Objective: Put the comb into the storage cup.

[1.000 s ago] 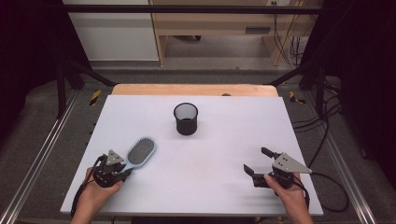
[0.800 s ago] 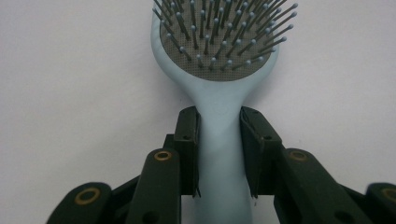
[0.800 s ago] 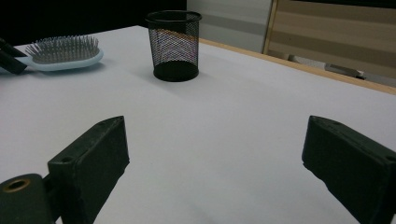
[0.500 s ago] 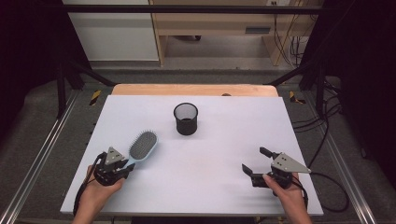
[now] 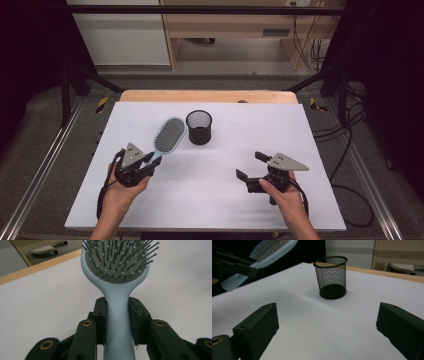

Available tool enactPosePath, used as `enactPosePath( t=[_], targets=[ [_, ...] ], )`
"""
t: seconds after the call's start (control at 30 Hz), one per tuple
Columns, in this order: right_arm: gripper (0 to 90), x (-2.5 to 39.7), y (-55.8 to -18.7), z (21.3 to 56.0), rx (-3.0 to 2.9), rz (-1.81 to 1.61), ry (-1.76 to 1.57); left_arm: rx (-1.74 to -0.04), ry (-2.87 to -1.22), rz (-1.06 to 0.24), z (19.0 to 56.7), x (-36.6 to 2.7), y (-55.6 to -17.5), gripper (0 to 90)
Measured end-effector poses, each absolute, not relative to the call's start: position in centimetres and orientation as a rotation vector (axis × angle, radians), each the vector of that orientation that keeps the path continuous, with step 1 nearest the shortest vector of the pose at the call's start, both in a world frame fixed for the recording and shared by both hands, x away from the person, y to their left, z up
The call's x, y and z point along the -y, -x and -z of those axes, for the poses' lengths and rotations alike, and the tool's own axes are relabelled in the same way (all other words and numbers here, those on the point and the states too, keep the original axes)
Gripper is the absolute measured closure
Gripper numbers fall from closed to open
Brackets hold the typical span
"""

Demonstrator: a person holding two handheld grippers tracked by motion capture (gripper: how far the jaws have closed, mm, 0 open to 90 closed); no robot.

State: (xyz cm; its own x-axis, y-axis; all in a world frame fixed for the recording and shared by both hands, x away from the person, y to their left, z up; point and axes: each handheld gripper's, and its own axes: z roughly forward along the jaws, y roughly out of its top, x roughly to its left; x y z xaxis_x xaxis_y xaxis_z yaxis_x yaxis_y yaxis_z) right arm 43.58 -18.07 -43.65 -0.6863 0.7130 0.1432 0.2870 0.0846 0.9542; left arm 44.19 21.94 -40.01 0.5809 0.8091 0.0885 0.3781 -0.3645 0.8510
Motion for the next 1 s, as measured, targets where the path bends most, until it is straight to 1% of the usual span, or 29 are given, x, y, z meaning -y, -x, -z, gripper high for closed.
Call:
enactPosePath(
  t=[0.27,0.47,0.7,1.0],
  targets=[
    [5.2,13.7,-46.2,41.6,-2.021,-1.759,-1.065,-0.862,-1.967,-0.656,39.0,-18.0,-45.0,69.5],
    [5.6,11.8,-47.5,40.3,-2.006,-1.838,-1.101,-0.808,-1.965,-0.652,38.7,-15.3,-45.2,69.5],
    [5.5,10.7,-48.2,39.4,-1.991,-1.89,-1.122,-0.77,-1.96,-0.637,38.9,-13.2,-45.2,69.5],
    [7.3,10.4,-49.0,39.2,-1.941,-1.998,-1.229,-0.738,-1.955,-0.632,39.0,-12.0,-44.9,69.5]
  ],
)
